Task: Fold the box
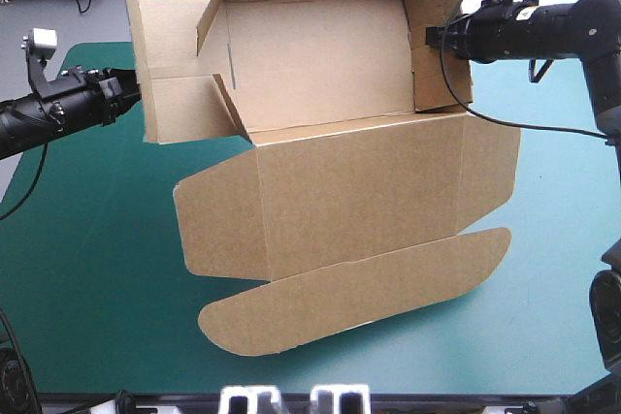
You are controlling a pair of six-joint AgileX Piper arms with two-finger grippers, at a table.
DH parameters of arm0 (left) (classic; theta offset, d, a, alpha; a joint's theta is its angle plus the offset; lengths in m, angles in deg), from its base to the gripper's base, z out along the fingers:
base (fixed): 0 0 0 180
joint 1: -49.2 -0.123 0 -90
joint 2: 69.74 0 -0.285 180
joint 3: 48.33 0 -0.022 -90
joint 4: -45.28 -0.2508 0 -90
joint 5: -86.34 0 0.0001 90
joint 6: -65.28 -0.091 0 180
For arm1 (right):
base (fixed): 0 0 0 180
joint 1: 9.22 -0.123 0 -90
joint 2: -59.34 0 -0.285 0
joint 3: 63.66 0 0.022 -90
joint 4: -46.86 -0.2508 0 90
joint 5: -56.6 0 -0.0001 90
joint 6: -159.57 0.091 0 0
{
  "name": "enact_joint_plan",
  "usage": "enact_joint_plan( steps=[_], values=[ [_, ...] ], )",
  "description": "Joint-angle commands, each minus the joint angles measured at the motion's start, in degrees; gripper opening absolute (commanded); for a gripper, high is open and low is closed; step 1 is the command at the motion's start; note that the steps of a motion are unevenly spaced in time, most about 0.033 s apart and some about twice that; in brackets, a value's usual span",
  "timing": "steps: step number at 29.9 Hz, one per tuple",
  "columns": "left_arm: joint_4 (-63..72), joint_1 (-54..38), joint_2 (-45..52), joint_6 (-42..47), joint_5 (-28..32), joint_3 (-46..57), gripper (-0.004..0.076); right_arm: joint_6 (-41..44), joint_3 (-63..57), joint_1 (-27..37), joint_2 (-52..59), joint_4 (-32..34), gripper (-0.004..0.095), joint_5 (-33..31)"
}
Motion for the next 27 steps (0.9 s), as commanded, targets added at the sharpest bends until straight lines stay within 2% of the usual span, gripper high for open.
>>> enact_joint_plan(
  steps=[1,10,27],
  values=[
    [5.5,1.0,2.9,1.8,-4.2,-1.9,0.0244,-0.4,1.8,-0.9,1.8,-3.8,-0.0015,5.2],
    [5.2,4.4,4.2,1.9,-4.1,-1.9,0.0245,-1.3,1.8,-4.8,-0.6,-3.6,-0.0014,8.9],
    [5.3,8.7,4.2,3.2,-4.1,-1.9,0.0245,-2.1,1.8,-4.8,-2.8,-5.4,-0.0014,9.8]
  ],
)
